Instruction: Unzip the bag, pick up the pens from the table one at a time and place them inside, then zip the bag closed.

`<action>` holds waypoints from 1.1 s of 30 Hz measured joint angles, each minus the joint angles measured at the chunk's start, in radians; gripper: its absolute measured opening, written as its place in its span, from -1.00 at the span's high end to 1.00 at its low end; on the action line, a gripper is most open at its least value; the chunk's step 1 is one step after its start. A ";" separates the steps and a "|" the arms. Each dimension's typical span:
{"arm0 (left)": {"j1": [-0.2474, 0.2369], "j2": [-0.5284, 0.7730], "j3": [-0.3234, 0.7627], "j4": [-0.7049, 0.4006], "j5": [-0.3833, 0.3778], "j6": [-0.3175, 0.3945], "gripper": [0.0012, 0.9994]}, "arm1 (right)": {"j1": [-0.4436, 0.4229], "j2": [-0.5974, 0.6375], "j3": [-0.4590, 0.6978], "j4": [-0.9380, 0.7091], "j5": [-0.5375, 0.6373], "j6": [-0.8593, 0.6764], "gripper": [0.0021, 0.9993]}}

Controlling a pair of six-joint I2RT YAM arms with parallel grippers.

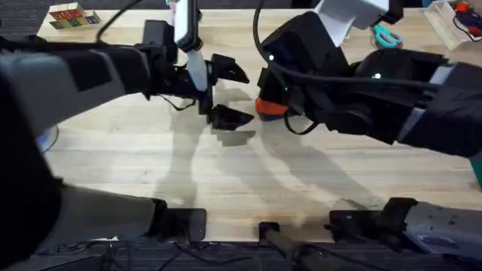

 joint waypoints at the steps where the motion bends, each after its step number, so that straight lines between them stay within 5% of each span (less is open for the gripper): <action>1: -0.009 0.016 0.000 0.024 0.009 0.000 -0.99 | 0.000 0.000 0.000 0.000 0.000 0.000 0.94; 6: -0.069 0.088 0.000 0.149 0.033 -0.026 -0.99 | 0.000 0.000 0.000 0.000 0.000 0.000 0.94; 17: -0.125 0.171 0.000 0.399 0.034 -0.232 -0.99 | 0.000 0.000 0.000 0.002 0.000 0.000 0.94; 27: -0.168 0.171 0.000 0.423 -0.062 -0.347 -0.97 | 0.000 0.000 0.000 0.003 0.003 0.000 0.94; 29: -0.169 0.171 0.000 0.423 -0.073 -0.354 -0.74 | 0.000 0.000 0.000 0.003 0.003 0.000 0.94; 33: -0.169 0.171 0.000 0.423 -0.093 -0.362 0.18 | 0.000 0.000 0.000 0.004 0.003 0.000 0.94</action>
